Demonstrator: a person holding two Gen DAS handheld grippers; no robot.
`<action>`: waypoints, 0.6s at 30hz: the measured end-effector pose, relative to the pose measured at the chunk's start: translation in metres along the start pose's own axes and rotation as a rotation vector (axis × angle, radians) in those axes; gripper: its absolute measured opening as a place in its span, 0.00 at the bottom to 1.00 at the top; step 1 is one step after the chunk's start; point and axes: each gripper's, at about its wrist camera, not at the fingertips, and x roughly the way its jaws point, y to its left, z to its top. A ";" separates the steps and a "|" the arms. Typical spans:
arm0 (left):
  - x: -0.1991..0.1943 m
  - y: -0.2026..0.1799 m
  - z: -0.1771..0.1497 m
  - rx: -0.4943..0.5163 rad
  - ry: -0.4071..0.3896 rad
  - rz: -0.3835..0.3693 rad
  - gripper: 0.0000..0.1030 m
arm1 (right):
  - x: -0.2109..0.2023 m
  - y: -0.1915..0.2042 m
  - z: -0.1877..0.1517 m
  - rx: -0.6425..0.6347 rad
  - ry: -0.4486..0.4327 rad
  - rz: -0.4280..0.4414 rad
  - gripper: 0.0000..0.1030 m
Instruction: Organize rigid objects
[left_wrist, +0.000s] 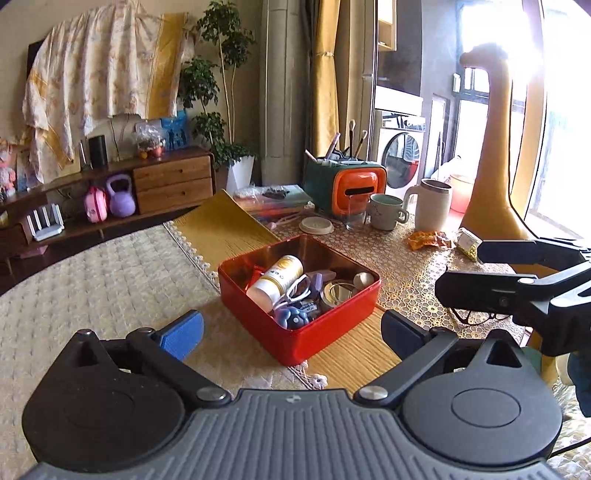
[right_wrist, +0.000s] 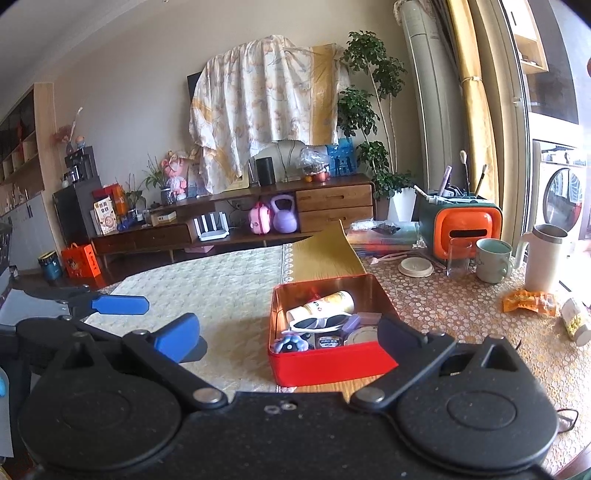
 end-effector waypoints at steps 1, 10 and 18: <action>-0.001 -0.001 0.000 0.000 -0.002 -0.001 1.00 | -0.001 -0.001 -0.001 0.003 -0.001 -0.002 1.00; -0.003 -0.004 0.000 -0.007 -0.004 0.003 1.00 | -0.006 -0.002 -0.004 0.031 -0.001 -0.017 1.00; -0.005 -0.004 -0.001 0.001 0.000 0.017 1.00 | -0.006 -0.002 -0.006 0.051 0.004 -0.022 1.00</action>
